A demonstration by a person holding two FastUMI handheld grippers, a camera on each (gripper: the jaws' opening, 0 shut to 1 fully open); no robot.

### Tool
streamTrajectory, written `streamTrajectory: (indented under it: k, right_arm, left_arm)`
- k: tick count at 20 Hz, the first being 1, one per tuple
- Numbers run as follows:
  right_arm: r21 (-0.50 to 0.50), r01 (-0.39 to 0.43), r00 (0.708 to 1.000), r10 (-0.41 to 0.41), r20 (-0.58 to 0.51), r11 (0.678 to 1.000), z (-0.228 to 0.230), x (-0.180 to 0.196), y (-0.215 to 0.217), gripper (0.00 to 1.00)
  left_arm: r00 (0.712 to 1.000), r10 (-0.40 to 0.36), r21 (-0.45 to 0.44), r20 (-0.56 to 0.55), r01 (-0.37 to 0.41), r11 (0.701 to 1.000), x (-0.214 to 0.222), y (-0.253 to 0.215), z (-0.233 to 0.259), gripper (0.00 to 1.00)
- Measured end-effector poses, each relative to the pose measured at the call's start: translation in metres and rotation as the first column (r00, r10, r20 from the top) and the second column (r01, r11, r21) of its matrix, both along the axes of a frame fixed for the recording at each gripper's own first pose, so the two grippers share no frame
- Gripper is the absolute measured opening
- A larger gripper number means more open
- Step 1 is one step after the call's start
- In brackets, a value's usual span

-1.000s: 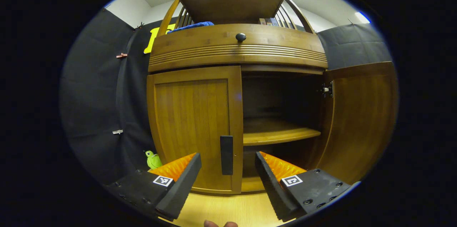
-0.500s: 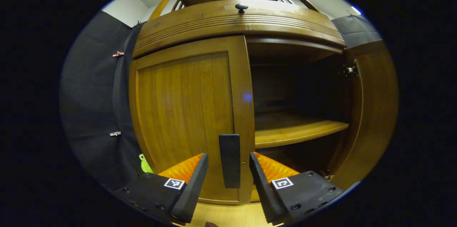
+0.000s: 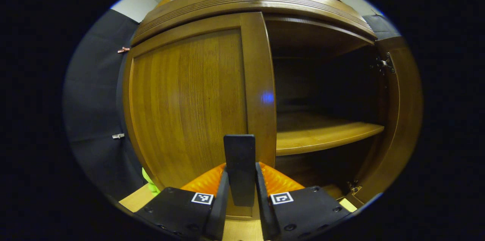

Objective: Open the right door of the double-door shoe cabinet with the right hand, and open the left door with the left hand.

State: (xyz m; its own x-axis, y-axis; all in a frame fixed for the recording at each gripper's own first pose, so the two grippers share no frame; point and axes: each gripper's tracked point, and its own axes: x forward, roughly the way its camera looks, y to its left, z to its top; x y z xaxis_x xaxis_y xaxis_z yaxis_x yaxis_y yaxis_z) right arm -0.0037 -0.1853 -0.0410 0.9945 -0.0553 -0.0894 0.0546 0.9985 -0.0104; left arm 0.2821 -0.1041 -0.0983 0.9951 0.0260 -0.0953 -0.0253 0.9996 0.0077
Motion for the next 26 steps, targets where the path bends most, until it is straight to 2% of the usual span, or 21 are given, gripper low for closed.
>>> streamTrajectory:
  k: [2, 6, 9, 11, 15, 19, 26]
  right_arm:
    - [0.004, 0.004, 1.000, -0.004, -0.012, 1.000, -0.003, -0.004, 0.000, 0.98]
    - [0.050, 0.033, 0.999, -0.031, -0.037, 0.998, -0.005, -0.012, -0.003, 0.96]
    - [0.079, 0.053, 0.999, -0.053, -0.005, 0.995, 0.006, -0.021, -0.001, 0.98]
    - [0.076, 0.063, 0.998, -0.064, 0.017, 0.995, 0.011, -0.026, 0.003, 0.95]
    - [0.059, 0.054, 0.998, -0.057, 0.035, 0.997, 0.017, -0.041, 0.019, 1.00]
    - [0.054, 0.041, 0.998, -0.043, 0.042, 0.998, 0.019, -0.044, 0.045, 0.98]
    - [0.059, 0.035, 0.998, -0.038, 0.044, 0.998, 0.018, -0.060, 0.075, 0.98]
  left_arm:
    - [1.000, -0.024, -0.005, -0.007, 0.024, 1.000, -0.004, 0.001, -0.003, 0.37]
    - [1.000, -0.018, 0.024, -0.017, 0.019, 1.000, -0.013, 0.003, -0.003, 0.31]
    - [0.999, -0.038, 0.012, -0.023, 0.038, 0.999, -0.035, 0.009, -0.003, 0.27]
    - [0.998, -0.052, 0.016, -0.024, 0.052, 0.998, -0.054, 0.015, -0.002, 0.29]
    - [0.998, -0.067, 0.012, -0.019, 0.068, 0.998, -0.090, 0.032, -0.003, 0.27]
    - [0.997, -0.074, 0.014, -0.027, 0.075, 0.997, -0.123, 0.053, -0.006, 0.25]
    - [0.998, -0.059, 0.016, -0.029, 0.060, 0.998, -0.173, 0.104, -0.007, 0.24]
